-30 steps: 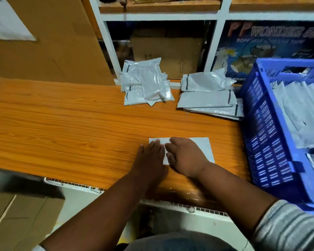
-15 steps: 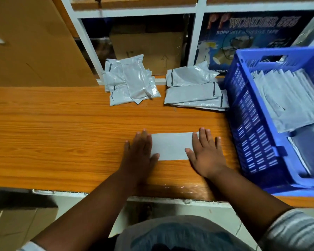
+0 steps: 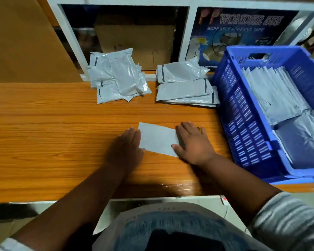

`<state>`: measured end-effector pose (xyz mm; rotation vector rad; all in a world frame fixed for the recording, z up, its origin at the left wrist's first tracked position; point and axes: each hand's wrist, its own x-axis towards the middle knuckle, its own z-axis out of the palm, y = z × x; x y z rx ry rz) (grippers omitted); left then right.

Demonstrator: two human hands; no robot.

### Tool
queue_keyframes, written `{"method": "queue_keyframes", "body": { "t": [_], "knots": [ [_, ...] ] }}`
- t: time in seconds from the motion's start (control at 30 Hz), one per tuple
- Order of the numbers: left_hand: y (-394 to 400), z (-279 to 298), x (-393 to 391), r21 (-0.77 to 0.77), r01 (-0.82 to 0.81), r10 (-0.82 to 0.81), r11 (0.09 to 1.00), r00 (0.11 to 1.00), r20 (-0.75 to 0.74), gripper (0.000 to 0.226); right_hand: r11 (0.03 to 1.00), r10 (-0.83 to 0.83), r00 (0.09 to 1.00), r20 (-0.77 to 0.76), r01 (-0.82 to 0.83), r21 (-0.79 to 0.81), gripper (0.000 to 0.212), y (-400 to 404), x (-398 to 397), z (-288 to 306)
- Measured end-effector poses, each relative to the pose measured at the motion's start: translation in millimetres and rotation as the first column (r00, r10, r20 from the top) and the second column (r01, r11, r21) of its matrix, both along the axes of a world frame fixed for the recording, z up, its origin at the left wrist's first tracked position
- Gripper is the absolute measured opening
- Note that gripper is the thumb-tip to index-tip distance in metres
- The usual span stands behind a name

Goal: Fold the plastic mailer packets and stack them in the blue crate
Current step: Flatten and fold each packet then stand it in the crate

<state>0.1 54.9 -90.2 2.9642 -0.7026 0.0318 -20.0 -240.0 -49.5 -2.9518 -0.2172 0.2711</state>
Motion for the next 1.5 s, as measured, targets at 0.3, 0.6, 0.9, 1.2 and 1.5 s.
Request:
{"method": "queue_keyframes", "body": {
  "t": [0.3,0.6,0.9,1.2,1.5],
  "knots": [
    [-15.8,25.2,53.9,0.007,-0.133,0.133,0.991,0.991,-0.001,0.041,0.963,-0.269,0.939,-0.216,0.261,-0.064,0.078,75.5,93.9,21.9],
    [-86.1,110.0,87.3,-0.405,0.122,-0.141,0.906,0.990,-0.019,0.019,0.770,-0.544,0.823,-0.161,0.566,0.295,0.029,1.2,76.4,136.5],
    [-222.5,189.7,73.3,-0.616,0.439,-0.472,0.654,0.873,0.121,0.018,0.444,-0.877,0.480,0.021,0.794,0.416,0.020,-107.3,-25.0,258.0],
    [-334.6,198.3,40.3,-0.567,0.554,-0.575,0.610,0.801,0.164,0.017,0.548,-0.836,0.493,0.239,0.762,0.345,0.019,-235.1,-40.4,266.1],
    [-414.4,179.0,29.3,-0.321,0.387,-0.423,0.865,0.905,-0.048,0.038,0.686,-0.703,0.706,0.079,0.704,-0.184,0.018,-310.4,-31.2,161.5]
  ]
}}
